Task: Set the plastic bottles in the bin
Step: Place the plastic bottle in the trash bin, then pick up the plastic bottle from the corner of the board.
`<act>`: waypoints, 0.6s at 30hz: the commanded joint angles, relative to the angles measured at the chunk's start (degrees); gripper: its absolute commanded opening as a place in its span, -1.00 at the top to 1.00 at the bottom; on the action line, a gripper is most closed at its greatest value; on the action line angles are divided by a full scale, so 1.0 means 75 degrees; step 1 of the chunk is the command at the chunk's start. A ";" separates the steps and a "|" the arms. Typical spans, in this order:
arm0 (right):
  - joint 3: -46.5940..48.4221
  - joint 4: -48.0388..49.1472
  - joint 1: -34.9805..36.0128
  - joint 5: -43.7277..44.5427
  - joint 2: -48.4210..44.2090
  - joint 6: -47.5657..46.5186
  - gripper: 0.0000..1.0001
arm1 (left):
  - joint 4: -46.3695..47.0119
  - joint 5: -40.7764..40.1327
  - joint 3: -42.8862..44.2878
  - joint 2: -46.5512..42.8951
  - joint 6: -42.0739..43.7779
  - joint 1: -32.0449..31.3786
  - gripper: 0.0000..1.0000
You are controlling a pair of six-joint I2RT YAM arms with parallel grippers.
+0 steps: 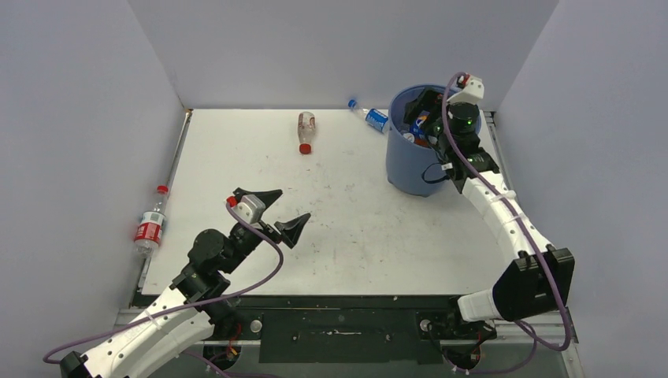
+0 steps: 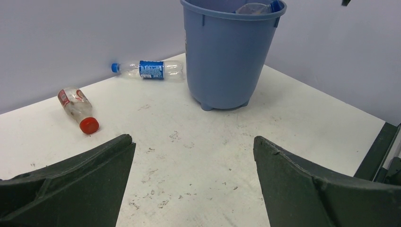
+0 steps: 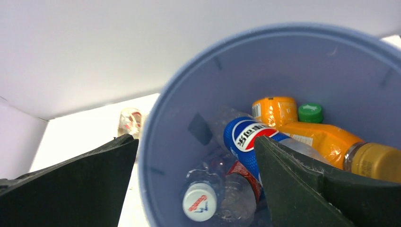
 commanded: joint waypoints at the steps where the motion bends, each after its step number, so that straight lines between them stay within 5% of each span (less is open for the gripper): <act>1: 0.0704 0.0060 0.0111 -0.0092 -0.1110 0.0372 -0.99 | -0.0018 -0.0139 0.0317 -0.0020 -0.0079 -0.0032 -0.92; 6: 0.0060 0.0463 0.0759 -0.0890 -0.2522 0.0276 -1.00 | -0.0757 -0.1218 0.0678 0.0227 -0.0355 -0.0034 -0.92; 13: -0.2791 0.1663 0.1656 -0.2420 -0.4340 0.0841 -0.98 | -0.2580 -0.3843 0.1601 0.1046 -0.0726 0.0158 -0.92; 18: -0.3930 0.1834 0.2478 -0.2255 -0.4438 0.0714 -0.97 | -0.4571 -0.4252 0.2476 0.2089 -0.2118 0.2107 -0.92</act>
